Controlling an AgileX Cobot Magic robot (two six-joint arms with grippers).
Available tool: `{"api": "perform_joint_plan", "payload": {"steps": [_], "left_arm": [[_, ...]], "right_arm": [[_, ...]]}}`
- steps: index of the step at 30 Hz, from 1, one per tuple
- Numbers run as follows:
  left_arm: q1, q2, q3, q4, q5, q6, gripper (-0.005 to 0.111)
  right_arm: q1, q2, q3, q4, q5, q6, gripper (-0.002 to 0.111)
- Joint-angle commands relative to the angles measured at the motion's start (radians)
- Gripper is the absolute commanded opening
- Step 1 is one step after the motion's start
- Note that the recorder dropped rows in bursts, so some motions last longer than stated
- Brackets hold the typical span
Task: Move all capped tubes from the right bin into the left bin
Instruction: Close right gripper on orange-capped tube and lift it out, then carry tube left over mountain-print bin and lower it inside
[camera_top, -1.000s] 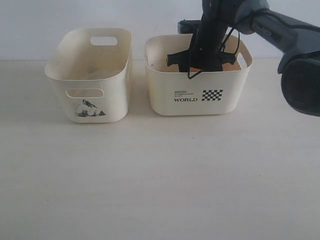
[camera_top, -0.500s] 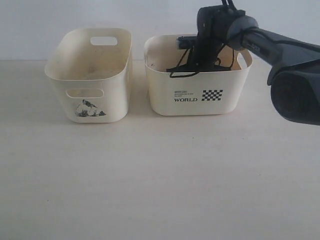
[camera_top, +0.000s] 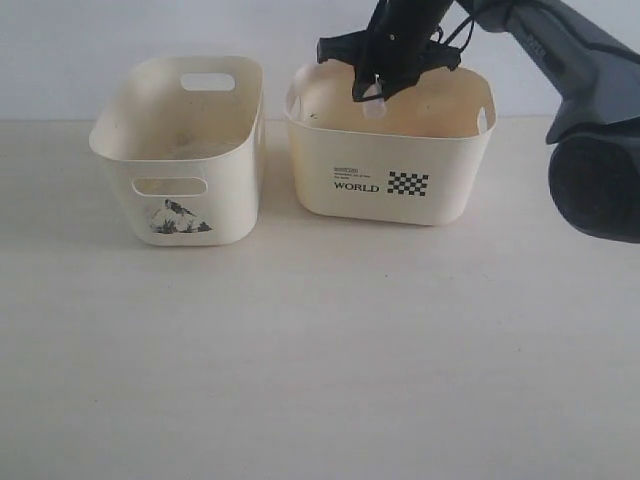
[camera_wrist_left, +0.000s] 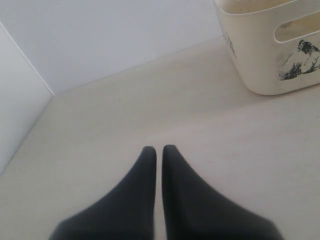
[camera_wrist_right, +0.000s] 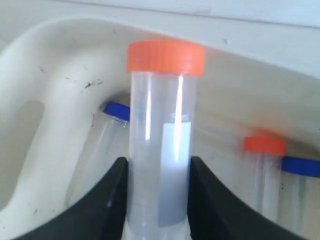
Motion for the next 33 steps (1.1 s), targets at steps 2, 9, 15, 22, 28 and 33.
{"api": "perform_joint_plan", "payload": {"steps": [2, 9, 15, 22, 28, 33], "left_arm": [[0.0, 0.0, -0.004, 0.001, -0.004, -0.01, 0.004], [0.0, 0.0, -0.004, 0.001, -0.004, -0.01, 0.004], [0.0, 0.0, -0.004, 0.001, -0.004, -0.01, 0.004], [0.0, 0.0, -0.004, 0.001, -0.004, -0.01, 0.004], [0.0, 0.0, -0.004, 0.001, -0.004, -0.01, 0.004], [0.0, 0.0, -0.004, 0.001, -0.004, -0.01, 0.004]], "right_arm": [[-0.001, -0.05, -0.009, 0.024, -0.004, -0.026, 0.0], [0.006, -0.072, -0.005, 0.213, -0.004, -0.171, 0.0], [0.018, -0.092, -0.005, 0.495, -0.004, -0.427, 0.0], [0.04, -0.072, -0.005, 0.861, -0.004, -0.75, 0.0], [0.002, -0.082, -0.005, 0.607, -0.004, -0.536, 0.0], [-0.074, -0.082, -0.005, 0.611, -0.004, -0.527, 0.0]]}}
